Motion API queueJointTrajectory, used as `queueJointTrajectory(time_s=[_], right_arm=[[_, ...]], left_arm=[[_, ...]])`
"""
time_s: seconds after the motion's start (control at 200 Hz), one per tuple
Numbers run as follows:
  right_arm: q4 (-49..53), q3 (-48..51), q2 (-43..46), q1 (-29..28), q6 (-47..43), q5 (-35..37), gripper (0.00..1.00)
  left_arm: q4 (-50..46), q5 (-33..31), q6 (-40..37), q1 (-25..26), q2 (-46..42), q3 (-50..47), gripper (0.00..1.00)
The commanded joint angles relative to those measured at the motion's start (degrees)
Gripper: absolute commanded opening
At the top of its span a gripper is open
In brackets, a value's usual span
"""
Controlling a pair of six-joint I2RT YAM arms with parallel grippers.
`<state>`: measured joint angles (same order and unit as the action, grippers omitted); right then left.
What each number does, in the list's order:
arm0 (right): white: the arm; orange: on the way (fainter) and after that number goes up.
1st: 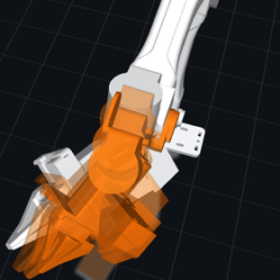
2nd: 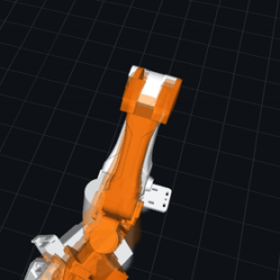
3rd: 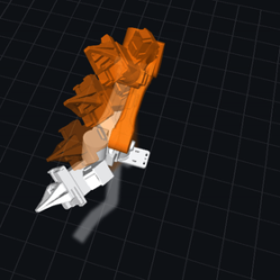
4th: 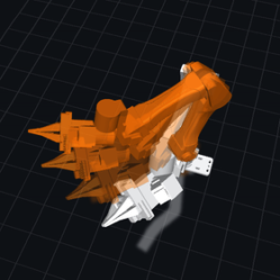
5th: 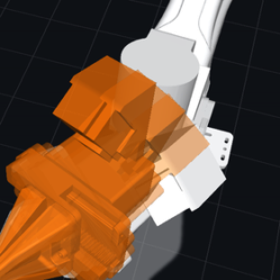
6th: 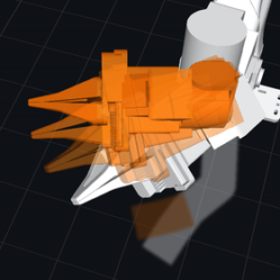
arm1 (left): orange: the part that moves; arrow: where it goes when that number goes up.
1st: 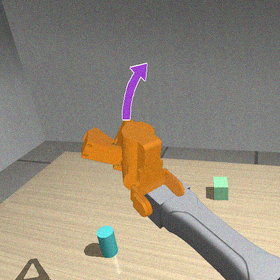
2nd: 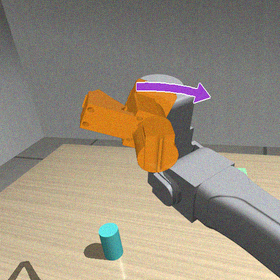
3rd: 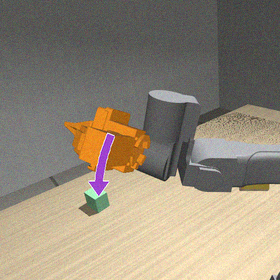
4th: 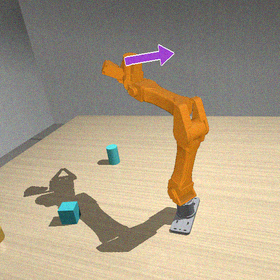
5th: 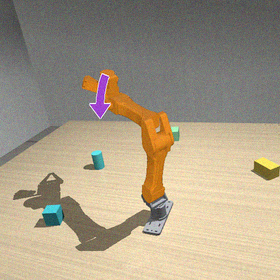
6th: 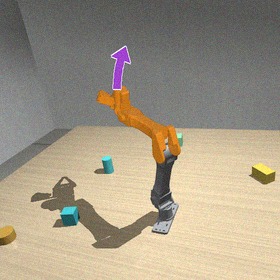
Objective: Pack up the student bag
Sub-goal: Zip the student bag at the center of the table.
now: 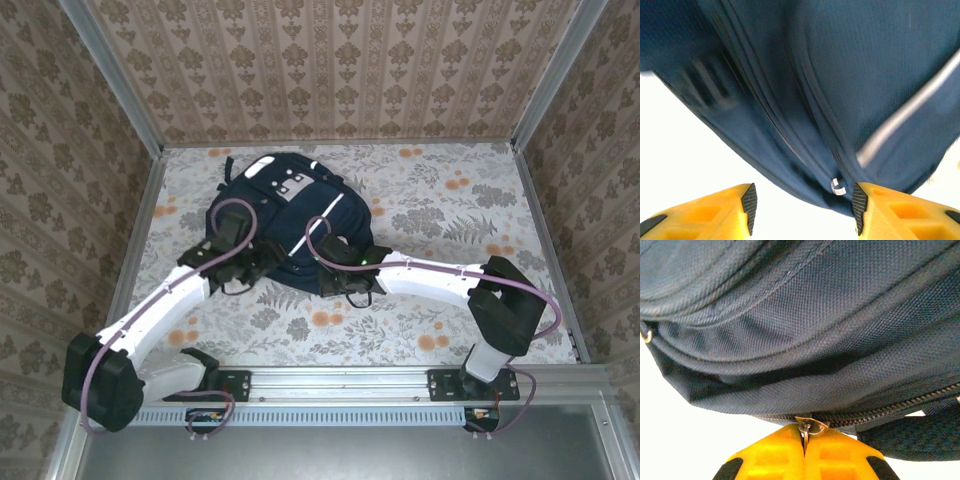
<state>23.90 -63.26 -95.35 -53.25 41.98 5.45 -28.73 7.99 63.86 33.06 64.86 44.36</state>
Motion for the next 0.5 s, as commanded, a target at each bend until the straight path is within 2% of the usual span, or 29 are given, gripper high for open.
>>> queueJointTrajectory(time_s=[0.0,0.17,0.35,0.495], right_arm=[[-0.7,-1.8,-0.2,-0.2,-1.3,-2.5,0.0],[-1.8,-1.0,0.7,0.3,-2.1,-4.5,0.0],[-3.3,0.6,2.0,0.8,-2.6,-6.3,0.0],[-4.1,1.1,2.9,1.0,-3.0,-7.2,0.0]], left_arm=[[4.8,-3.8,12.2,5.6,0.1,-2.1,0.55],[9.6,-7.8,17.9,12.6,4.4,-2.1,0.55],[12.3,-9.4,20.9,16.1,11.4,-0.6,0.59],[11.5,-11.9,23.1,17.1,16.1,0.8,0.57]])
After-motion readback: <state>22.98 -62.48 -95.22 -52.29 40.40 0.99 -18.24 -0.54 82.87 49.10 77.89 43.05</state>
